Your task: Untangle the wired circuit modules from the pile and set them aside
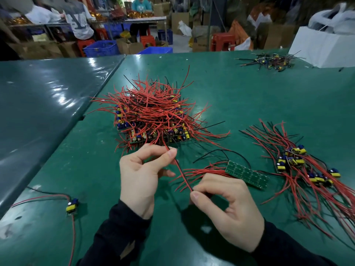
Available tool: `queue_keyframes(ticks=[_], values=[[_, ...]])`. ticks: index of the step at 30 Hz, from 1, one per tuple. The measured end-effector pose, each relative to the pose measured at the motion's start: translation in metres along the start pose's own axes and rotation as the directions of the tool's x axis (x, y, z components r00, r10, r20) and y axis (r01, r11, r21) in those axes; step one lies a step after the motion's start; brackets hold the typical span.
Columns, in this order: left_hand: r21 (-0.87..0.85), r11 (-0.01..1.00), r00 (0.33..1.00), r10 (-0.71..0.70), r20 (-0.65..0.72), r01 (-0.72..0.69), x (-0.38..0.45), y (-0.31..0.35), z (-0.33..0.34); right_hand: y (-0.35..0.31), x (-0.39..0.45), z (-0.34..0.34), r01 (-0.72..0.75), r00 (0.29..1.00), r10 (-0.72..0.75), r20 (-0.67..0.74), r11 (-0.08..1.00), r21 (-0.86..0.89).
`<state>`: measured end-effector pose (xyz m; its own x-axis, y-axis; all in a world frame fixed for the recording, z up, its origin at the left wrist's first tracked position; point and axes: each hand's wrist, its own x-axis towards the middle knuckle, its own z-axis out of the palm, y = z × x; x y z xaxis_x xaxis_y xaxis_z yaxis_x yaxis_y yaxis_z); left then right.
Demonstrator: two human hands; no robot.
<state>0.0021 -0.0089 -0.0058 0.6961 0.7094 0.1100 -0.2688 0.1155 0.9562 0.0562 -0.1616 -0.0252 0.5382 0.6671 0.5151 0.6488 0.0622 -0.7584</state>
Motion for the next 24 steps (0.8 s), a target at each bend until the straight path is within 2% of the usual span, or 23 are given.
queue_keyframes(ticks=[4,6,12,16,18,24], values=[[0.189,0.939,0.955,0.297,-0.025,-0.287,-0.001,-0.003,0.000,-0.002,-0.001,-0.002,0.063,0.998,-0.063,-0.009,0.998,-0.025],[0.242,0.902,0.923,0.381,-0.054,-0.358,0.002,-0.002,-0.004,-0.004,-0.003,-0.002,0.096,0.995,-0.096,0.000,0.995,-0.032],[0.204,0.924,0.938,0.341,-0.062,-0.322,0.005,0.000,-0.008,-0.004,-0.003,-0.003,0.123,0.992,-0.121,0.025,0.991,-0.048],[0.041,0.982,0.983,0.183,0.025,-0.183,0.005,0.005,-0.006,0.000,-0.004,-0.002,0.093,0.995,-0.092,0.040,0.995,-0.026],[0.014,0.985,0.985,0.169,0.033,-0.169,0.006,0.007,-0.005,0.002,-0.004,-0.001,0.077,0.997,-0.076,0.034,0.997,-0.029],[0.018,0.983,0.980,0.186,-0.074,-0.185,0.006,0.007,-0.007,0.003,-0.003,0.000,0.073,0.997,-0.072,0.030,0.997,-0.018]])
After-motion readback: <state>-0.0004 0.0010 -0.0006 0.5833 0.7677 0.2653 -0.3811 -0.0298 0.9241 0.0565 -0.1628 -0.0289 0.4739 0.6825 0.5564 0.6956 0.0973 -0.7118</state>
